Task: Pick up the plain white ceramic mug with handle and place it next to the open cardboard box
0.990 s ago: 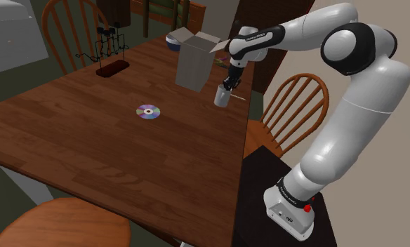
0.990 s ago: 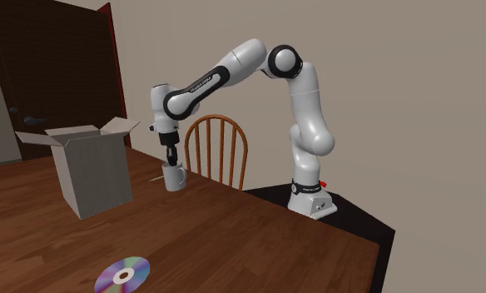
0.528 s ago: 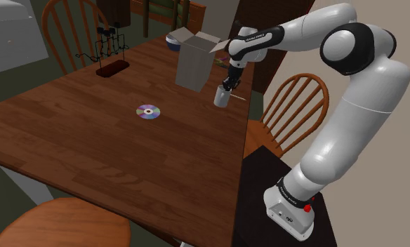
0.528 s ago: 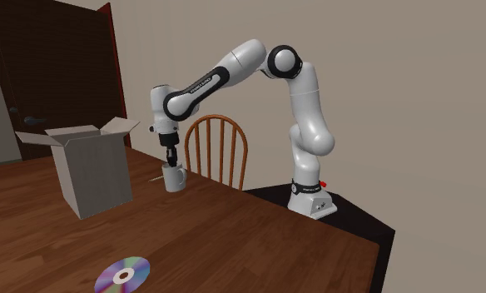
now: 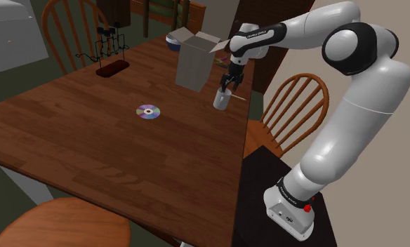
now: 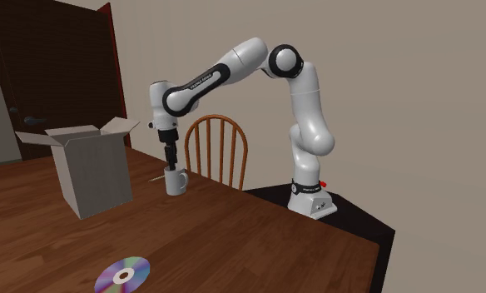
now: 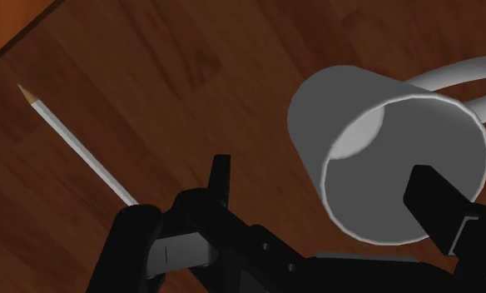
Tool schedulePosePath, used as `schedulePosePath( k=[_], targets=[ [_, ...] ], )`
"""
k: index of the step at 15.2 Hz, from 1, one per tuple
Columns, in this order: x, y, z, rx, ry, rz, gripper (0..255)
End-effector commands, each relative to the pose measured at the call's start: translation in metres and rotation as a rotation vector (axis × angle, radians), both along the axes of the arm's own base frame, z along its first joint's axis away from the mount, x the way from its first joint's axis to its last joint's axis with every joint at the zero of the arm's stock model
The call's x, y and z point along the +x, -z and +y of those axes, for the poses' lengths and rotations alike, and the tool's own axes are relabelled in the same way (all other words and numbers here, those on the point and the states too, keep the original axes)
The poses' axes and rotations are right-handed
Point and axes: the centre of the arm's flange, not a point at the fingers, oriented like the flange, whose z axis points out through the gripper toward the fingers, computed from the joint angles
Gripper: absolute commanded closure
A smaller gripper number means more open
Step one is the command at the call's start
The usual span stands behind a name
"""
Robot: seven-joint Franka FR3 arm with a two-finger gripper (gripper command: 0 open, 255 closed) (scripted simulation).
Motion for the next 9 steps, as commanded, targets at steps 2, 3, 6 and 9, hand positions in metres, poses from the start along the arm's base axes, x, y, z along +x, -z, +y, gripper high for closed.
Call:
schedulePosePath(
  k=[2,3,6,9],
  targets=[
    [0.002,-0.034,-0.002,0.000,0.000,0.001,0],
    [0.002,-0.034,-0.002,0.000,0.000,0.001,0],
    [0.002,-0.034,-0.002,0.000,0.000,0.001,0],
    [0.002,-0.034,-0.002,0.000,0.000,0.001,0]
  ],
)
